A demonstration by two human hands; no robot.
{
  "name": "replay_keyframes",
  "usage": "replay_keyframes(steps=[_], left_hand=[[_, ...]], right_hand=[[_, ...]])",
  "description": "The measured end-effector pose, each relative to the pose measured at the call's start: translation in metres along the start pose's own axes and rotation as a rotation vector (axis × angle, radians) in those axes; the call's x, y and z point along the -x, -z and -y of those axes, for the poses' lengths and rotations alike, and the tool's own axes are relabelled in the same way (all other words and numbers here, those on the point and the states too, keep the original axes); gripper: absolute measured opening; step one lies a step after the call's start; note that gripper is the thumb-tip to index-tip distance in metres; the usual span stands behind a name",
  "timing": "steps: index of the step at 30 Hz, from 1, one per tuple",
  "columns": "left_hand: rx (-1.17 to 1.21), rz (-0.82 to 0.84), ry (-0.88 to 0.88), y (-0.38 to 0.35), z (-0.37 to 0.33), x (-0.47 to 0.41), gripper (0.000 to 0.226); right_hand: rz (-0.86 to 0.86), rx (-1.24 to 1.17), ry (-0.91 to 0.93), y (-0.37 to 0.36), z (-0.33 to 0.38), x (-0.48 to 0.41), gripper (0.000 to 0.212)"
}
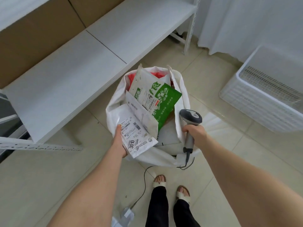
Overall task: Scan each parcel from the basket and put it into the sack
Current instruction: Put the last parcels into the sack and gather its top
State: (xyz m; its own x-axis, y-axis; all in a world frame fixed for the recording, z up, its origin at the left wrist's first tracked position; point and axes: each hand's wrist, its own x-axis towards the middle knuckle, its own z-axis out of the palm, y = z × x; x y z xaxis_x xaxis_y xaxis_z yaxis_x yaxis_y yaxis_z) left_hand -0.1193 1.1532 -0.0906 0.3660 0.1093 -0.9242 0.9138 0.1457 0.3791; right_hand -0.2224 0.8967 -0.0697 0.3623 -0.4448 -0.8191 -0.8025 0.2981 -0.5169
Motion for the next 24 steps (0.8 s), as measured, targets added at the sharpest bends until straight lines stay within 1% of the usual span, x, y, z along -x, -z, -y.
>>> replay_keyframes(steps=[4, 6, 8, 10, 13, 16, 18, 20, 21, 22, 23, 24], left_hand=[[-0.077, -0.057, -0.043, -0.004, 0.008, -0.003, 0.060], [-0.140, -0.092, -0.060, -0.006, 0.004, 0.006, 0.052], [-0.140, -0.120, -0.055, -0.008, -0.001, 0.018, 0.041], [-0.149, -0.121, -0.046, -0.010, -0.001, 0.030, 0.035], [-0.234, -0.097, -0.050, -0.004, 0.006, 0.035, 0.041], [-0.212, -0.123, -0.048, 0.005, 0.006, 0.022, 0.035], [-0.238, -0.167, -0.066, 0.019, 0.011, -0.016, 0.042], [-0.238, -0.198, -0.068, 0.032, 0.016, -0.054, 0.053], [-0.211, -0.228, -0.075, 0.036, 0.017, -0.066, 0.057], [-0.174, -0.240, -0.086, 0.036, 0.016, -0.064, 0.057], [-0.131, -0.230, -0.083, 0.034, 0.015, -0.051, 0.055], [-0.126, -0.198, -0.078, 0.022, 0.014, -0.010, 0.053]], right_hand=[[0.017, 0.016, -0.029, -0.008, 0.000, -0.006, 0.026], [0.010, 0.042, -0.020, -0.011, 0.005, 0.001, 0.026], [0.008, 0.046, -0.005, -0.014, 0.008, 0.010, 0.025], [0.000, 0.034, -0.008, -0.016, 0.009, 0.018, 0.025], [0.012, -0.018, -0.004, -0.018, 0.008, 0.023, 0.033], [-0.022, -0.002, 0.005, -0.012, 0.006, 0.022, 0.027], [-0.054, 0.020, -0.005, -0.005, 0.002, 0.017, 0.031], [-0.047, 0.031, -0.021, 0.000, -0.001, 0.012, 0.037], [-0.030, 0.016, -0.031, 0.000, -0.002, 0.010, 0.034], [-0.006, -0.015, -0.043, 0.000, -0.002, 0.009, 0.026], [0.019, -0.043, -0.054, -0.002, -0.003, 0.007, 0.018], [0.031, -0.055, -0.061, -0.003, -0.006, 0.004, 0.017]])
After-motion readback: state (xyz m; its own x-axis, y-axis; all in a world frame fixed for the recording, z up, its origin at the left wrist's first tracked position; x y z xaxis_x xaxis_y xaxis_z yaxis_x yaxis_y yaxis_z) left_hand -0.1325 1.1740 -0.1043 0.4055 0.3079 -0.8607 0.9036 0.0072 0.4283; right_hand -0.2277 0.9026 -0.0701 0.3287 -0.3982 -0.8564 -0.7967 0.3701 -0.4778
